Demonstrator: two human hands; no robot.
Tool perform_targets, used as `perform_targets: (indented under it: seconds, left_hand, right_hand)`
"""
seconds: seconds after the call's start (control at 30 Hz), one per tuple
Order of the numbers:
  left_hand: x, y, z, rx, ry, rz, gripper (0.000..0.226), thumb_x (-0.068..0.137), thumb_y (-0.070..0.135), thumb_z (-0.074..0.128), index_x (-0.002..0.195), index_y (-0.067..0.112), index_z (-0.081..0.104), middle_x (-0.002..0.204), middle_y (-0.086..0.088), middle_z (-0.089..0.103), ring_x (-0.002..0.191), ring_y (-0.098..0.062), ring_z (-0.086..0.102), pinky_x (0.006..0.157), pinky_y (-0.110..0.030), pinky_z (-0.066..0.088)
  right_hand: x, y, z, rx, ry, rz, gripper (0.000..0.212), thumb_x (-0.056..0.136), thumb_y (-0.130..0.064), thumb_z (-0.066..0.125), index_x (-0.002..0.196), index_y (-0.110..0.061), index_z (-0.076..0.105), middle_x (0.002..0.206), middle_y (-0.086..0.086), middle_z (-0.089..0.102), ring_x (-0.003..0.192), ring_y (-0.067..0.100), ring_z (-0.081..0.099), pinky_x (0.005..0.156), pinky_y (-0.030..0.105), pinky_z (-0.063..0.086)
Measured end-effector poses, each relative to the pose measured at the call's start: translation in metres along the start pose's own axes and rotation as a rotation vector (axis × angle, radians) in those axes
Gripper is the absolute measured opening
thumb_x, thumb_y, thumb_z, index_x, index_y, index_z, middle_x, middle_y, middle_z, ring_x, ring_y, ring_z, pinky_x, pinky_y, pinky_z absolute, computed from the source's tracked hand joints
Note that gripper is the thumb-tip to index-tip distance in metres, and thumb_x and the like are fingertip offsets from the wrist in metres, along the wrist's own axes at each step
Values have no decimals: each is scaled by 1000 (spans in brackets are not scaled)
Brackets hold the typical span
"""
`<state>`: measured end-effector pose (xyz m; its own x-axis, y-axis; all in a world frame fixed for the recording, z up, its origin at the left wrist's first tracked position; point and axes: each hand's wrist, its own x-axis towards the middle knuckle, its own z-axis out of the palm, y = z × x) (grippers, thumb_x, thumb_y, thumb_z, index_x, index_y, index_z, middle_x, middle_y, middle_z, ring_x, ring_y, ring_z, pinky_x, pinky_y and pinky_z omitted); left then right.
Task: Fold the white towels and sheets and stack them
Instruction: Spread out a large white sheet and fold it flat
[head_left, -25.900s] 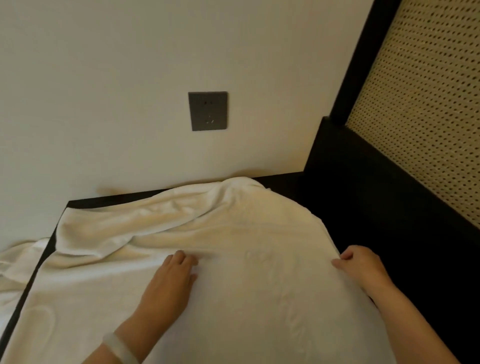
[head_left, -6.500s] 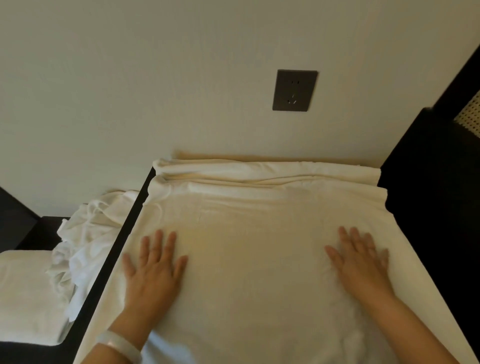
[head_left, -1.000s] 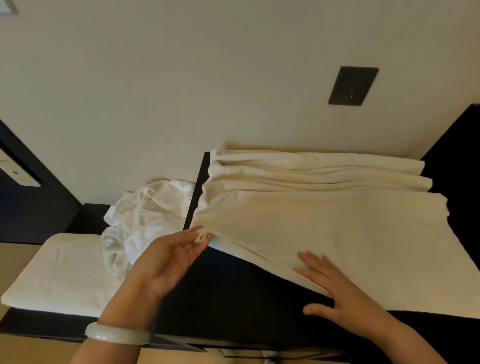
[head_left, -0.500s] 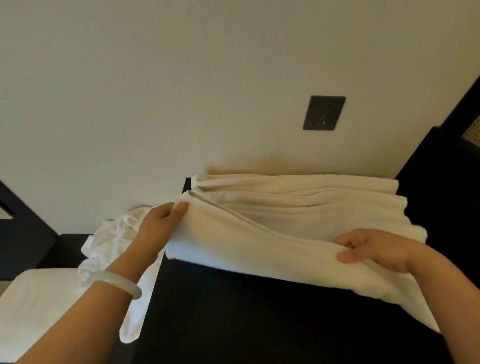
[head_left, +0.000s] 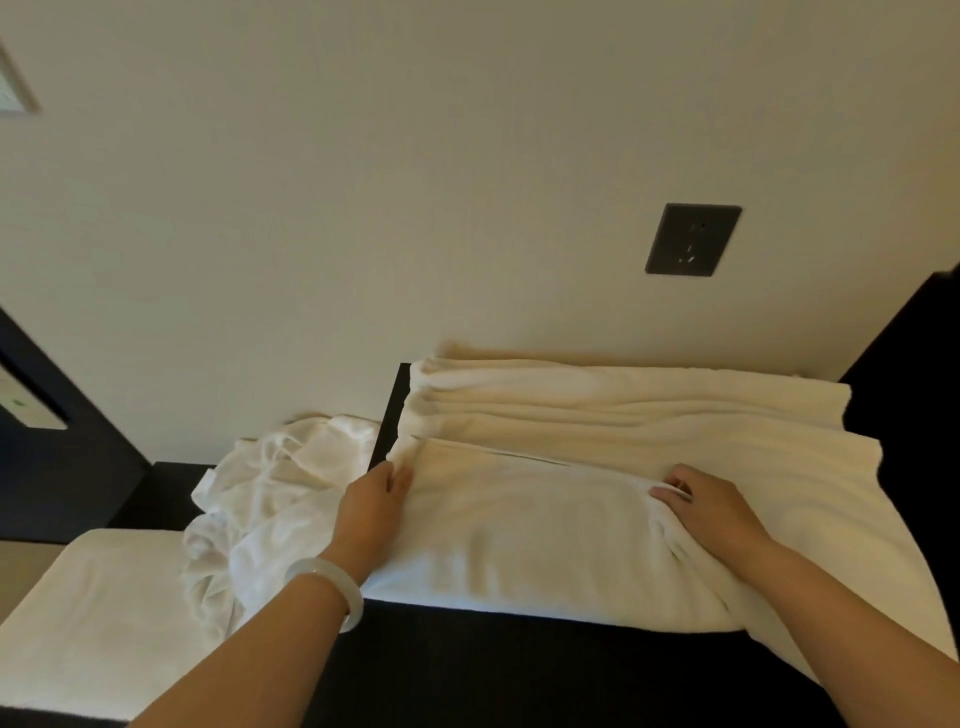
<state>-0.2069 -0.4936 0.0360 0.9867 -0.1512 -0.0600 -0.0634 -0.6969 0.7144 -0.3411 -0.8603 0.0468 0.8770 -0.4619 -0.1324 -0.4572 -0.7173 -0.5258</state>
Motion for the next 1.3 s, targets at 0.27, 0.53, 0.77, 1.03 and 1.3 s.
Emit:
perform_targets:
  seconds: [0.27, 0.53, 0.77, 1.03, 1.3]
  left_hand:
    - [-73, -30, -22, -13, -42, -32, 46, 99, 44, 48, 70, 9, 46, 62, -3, 49, 59, -17, 47, 58, -28, 35]
    - [-131, -56, -41, -72, -89, -128, 49, 98, 45, 48, 87, -1, 62, 76, -18, 64, 67, -23, 55, 62, -34, 39]
    - [-118, -40, -50, -229, -29, -176, 45, 99, 39, 51, 90, -3, 65, 86, -23, 66, 76, -32, 60, 69, -38, 44]
    - [-56, 21, -75, -394, 20, -82, 35, 99, 39, 53, 79, 17, 71, 76, -7, 70, 74, -22, 64, 71, -37, 49]
    - [45, 50, -64, -286, 102, -31, 40, 99, 35, 52, 84, 2, 67, 78, -17, 69, 69, -24, 59, 66, -38, 46]
  right_hand:
    - [-65, 14, 1, 10, -171, -66, 23, 92, -33, 67, 73, -23, 62, 73, -6, 63, 72, 6, 56, 63, 16, 37]
    - [-110, 18, -9, 108, -393, -48, 35, 91, -37, 68, 68, -11, 60, 59, -10, 48, 55, 2, 44, 56, 19, 33]
    - [-136, 45, -70, 288, -715, 57, 36, 70, -50, 83, 78, -18, 70, 75, -2, 62, 71, 10, 56, 62, 21, 40]
    - [-48, -18, -183, 356, -579, 15, 31, 83, -35, 76, 98, -8, 73, 102, 16, 72, 93, 29, 70, 78, 35, 56]
    - [55, -72, -180, -7, -354, 8, 12, 86, -32, 76, 94, -23, 77, 90, -10, 76, 86, 6, 70, 72, 16, 51]
